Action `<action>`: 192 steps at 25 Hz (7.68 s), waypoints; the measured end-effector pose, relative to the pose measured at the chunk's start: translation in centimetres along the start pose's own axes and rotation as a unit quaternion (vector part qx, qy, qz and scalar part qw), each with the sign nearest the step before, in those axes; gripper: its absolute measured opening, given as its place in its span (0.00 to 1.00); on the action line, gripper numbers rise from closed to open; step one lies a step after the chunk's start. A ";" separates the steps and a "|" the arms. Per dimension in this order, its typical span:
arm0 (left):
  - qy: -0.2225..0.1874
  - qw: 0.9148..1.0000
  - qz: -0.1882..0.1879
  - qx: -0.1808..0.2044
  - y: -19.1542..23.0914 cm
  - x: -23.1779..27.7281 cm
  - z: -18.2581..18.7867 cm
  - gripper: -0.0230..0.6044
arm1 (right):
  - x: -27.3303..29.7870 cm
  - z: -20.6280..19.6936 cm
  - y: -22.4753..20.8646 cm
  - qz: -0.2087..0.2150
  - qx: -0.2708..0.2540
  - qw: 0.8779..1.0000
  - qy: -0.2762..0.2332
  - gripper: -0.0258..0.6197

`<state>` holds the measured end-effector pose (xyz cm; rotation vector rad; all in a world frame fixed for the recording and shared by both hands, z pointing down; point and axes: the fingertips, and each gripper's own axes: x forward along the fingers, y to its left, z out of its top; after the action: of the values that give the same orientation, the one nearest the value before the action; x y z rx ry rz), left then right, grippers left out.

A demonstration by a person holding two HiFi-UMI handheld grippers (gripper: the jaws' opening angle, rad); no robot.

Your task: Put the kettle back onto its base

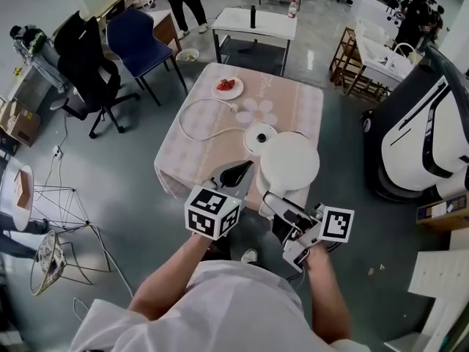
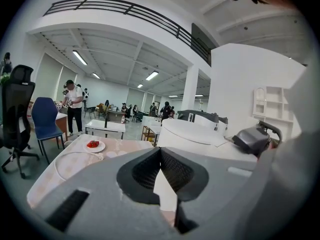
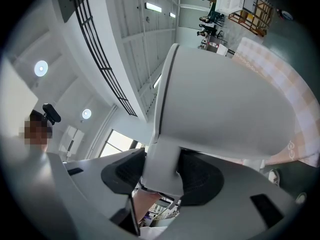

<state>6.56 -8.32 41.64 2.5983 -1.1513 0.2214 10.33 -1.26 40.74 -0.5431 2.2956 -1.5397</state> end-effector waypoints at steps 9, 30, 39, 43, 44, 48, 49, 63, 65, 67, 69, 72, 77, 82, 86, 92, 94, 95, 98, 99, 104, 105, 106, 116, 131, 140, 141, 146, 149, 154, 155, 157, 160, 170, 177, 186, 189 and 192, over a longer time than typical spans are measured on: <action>0.006 1.000 -0.022 -0.009 4.2 3.2 1.1 0.04 | 3.4 3.8 -2.0 -0.014 0.005 1.000 -0.019 0.34; 0.023 0.994 -0.105 -0.012 13.7 9.0 3.7 0.04 | 12.1 11.1 -5.7 -0.045 0.014 0.994 -0.096 0.35; 0.030 0.991 -0.128 -0.018 16.1 9.9 3.6 0.05 | 14.0 12.4 -6.9 -0.066 0.006 0.991 -0.119 0.35; 0.033 0.990 -0.133 -0.012 16.0 10.3 3.6 0.05 | 14.2 12.6 -7.5 -0.070 0.007 0.991 -0.118 0.35; 0.033 0.991 -0.133 -0.011 16.0 10.5 3.6 0.05 | 14.1 12.7 -7.6 -0.069 0.008 0.991 -0.118 0.35; 0.031 0.992 -0.123 -0.008 16.1 11.1 3.6 0.05 | 14.0 13.1 -8.3 -0.064 0.005 0.992 -0.112 0.35; 0.030 0.992 -0.120 -0.008 16.2 11.3 3.5 0.04 | 14.0 13.2 -8.4 -0.062 0.004 0.992 -0.108 0.35; 0.031 0.997 -0.062 -0.032 16.2 13.5 3.1 0.05 | 13.3 14.4 -10.7 -0.050 0.025 0.997 -0.048 0.35; 0.031 0.997 -0.054 -0.035 16.3 13.8 3.0 0.05 | 13.2 14.7 -10.9 -0.047 0.027 0.998 -0.041 0.35; 0.030 0.998 -0.046 -0.037 16.3 14.0 3.0 0.04 | 13.1 14.9 -11.1 -0.042 0.031 0.998 -0.035 0.35; 0.030 0.998 -0.038 -0.039 16.3 14.2 3.0 0.04 | 13.1 14.9 -11.3 -0.039 0.035 0.998 -0.027 0.35; 0.029 0.998 -0.028 -0.043 16.4 14.5 3.0 0.05 | 13.2 14.9 -11.6 -0.035 0.038 0.999 -0.017 0.35; 0.031 0.998 -0.013 -0.045 16.7 14.6 2.8 0.04 | 13.2 15.0 -12.1 -0.029 0.042 0.999 -0.005 0.35; 0.036 0.998 -0.003 -0.047 17.1 14.4 2.5 0.05 | 13.2 14.9 -12.4 -0.021 0.045 0.999 -0.002 0.35; 0.037 0.998 -0.002 -0.047 17.1 14.6 2.5 0.04 | 13.3 14.9 -12.3 -0.014 0.047 0.999 -0.001 0.35; 0.039 0.998 -0.005 -0.044 17.0 14.8 2.5 0.05 | 13.5 14.6 -12.4 -0.016 0.047 0.999 0.001 0.35; 0.039 0.998 -0.006 -0.044 17.1 14.8 2.5 0.05 | 13.4 14.6 -12.4 -0.016 0.049 0.999 -0.001 0.35; 0.039 0.998 -0.007 -0.043 17.1 14.8 2.4 0.05 | 13.4 14.5 -12.4 -0.017 0.049 0.999 -0.003 0.35; 0.040 0.998 -0.010 -0.042 17.1 14.8 2.5 0.04 | 13.3 14.4 -12.3 -0.018 0.048 0.999 -0.007 0.35; 0.040 0.998 -0.010 -0.042 17.1 14.8 2.5 0.05 | 13.3 14.3 -12.3 -0.019 0.048 0.999 -0.007 0.35; 0.040 0.998 -0.012 -0.042 17.3 14.9 2.6 0.05 | 13.3 14.2 -12.7 -0.025 0.046 0.999 -0.006 0.35; 0.041 0.998 -0.012 -0.042 17.4 14.9 2.6 0.05 | 13.4 14.2 -12.7 -0.025 0.046 0.999 -0.005 0.35; 0.041 0.998 -0.011 -0.042 17.4 14.8 2.6 0.05 | 13.4 14.1 -12.7 -0.025 0.045 0.999 -0.003 0.35; 0.044 0.998 -0.012 -0.042 17.9 14.5 2.4 0.05 | 13.4 12.8 -13.0 -0.028 0.036 0.999 0.011 0.35; 0.046 0.998 -0.039 -0.032 17.5 14.4 2.5 0.05 | 12.4 12.1 -13.6 -0.009 0.065 0.998 -0.009 0.35; 0.043 0.997 -0.055 -0.029 16.9 14.7 2.6 0.05 | 10.0 13.1 -13.5 -0.049 0.035 0.997 -0.045 0.35; 0.042 0.997 -0.056 -0.028 17.0 14.7 2.7 0.05 | 9.7 13.3 -13.5 -0.059 0.029 0.996 -0.053 0.35; 0.038 0.997 -0.068 -0.025 16.8 14.0 2.8 0.04 | 9.1 13.6 -12.4 -0.087 -0.008 0.993 -0.080 0.34; 0.036 0.996 -0.081 -0.023 16.6 13.3 3.0 0.04 | 9.2 14.1 -11.4 -0.116 -0.047 0.987 -0.099 0.26; 0.037 0.994 -0.104 -0.023 16.4 11.9 2.8 0.04 | 9.5 14.3 -9.7 -0.159 -0.093 0.974 -0.135 0.17; 0.037 0.993 -0.108 -0.024 16.3 11.7 2.7 0.04 | 9.5 14.2 -9.4 -0.168 -0.102 0.970 -0.142 0.16; 0.039 0.992 -0.117 -0.026 16.2 11.3 2.6 0.05 | 9.6 14.1 -8.8 -0.187 -0.116 0.964 -0.152 0.13; 0.041 0.991 -0.128 -0.028 15.9 10.9 2.4 0.04 | 9.5 13.8 -8.3 -0.214 -0.131 0.954 -0.161 0.10; 0.040 0.992 -0.119 -0.023 13.8 9.5 2.2 0.05 | 8.5 13.5 -7.3 -0.259 -0.190 0.934 -0.155 0.07; 0.034 0.995 -0.089 -0.023 11.0 8.4 1.9 0.04 | 6.7 11.9 -6.1 -0.268 -0.242 0.924 -0.125 0.06; 0.028 0.997 -0.070 -0.025 7.0 5.9 0.7 0.04 | 4.5 9.6 -4.8 -0.264 -0.284 0.916 -0.104 0.05; 0.031 0.997 -0.070 -0.021 5.6 4.9 0.1 0.05 | 4.0 8.8 -4.4 -0.269 -0.291 0.913 -0.101 0.05; 0.036 0.997 -0.072 -0.016 4.4 4.1 -0.4 0.04 | 3.5 8.0 -4.0 -0.269 -0.298 0.910 -0.100 0.05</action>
<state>6.03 -13.83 43.90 2.6096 -0.9308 0.2605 11.51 -10.72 41.31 -1.5211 2.5508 -0.8530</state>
